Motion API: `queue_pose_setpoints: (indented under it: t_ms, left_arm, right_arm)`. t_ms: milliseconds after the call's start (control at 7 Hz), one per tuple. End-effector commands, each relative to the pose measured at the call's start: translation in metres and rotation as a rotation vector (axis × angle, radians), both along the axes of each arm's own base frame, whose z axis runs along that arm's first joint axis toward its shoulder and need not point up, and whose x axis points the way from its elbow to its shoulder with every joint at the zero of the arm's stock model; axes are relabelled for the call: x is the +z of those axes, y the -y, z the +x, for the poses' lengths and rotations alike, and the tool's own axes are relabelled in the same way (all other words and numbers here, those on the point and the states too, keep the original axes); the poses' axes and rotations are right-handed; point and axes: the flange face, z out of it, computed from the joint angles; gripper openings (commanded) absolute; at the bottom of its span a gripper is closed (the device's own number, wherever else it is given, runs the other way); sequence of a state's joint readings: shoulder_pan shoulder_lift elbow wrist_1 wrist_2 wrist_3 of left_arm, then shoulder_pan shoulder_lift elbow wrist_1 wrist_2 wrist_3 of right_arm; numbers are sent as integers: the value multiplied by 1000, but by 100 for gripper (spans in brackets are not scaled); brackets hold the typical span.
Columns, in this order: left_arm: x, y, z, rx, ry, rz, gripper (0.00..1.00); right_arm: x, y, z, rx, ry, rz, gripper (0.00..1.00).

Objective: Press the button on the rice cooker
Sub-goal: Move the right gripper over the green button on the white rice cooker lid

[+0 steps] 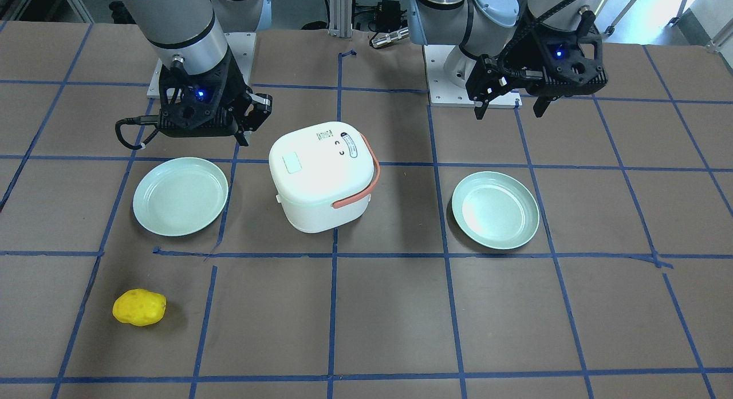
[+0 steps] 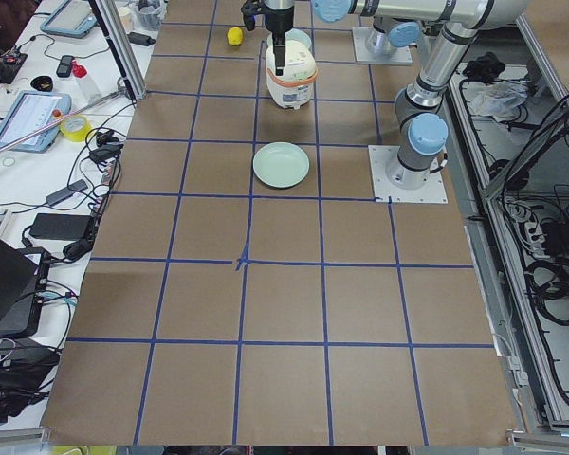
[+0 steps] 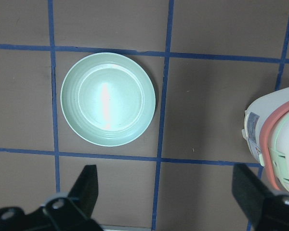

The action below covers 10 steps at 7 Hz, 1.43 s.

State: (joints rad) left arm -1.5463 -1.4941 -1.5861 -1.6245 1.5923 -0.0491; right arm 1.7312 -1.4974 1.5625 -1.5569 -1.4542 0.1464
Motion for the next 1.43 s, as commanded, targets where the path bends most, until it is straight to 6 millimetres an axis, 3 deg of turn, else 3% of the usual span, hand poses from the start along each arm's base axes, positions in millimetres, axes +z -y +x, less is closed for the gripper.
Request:
queue_pose_setpoints:
  t_ms: [0,143,429,1286]
  left_arm:
    - [0,0,0,0,0,0,100]
    - [0,0,0,0,0,0,100]
    - [0,0,0,0,0,0,100]
    - [0,0,0,0,0,0,100]
  right_arm:
    - [-35,-13,31,43,3,55,0]
    - [-47,-12,44,66,4,53,0]
    - [-63,-6,50,70,16,61,0]
    - [-88,-10,50,71,7,105,0]
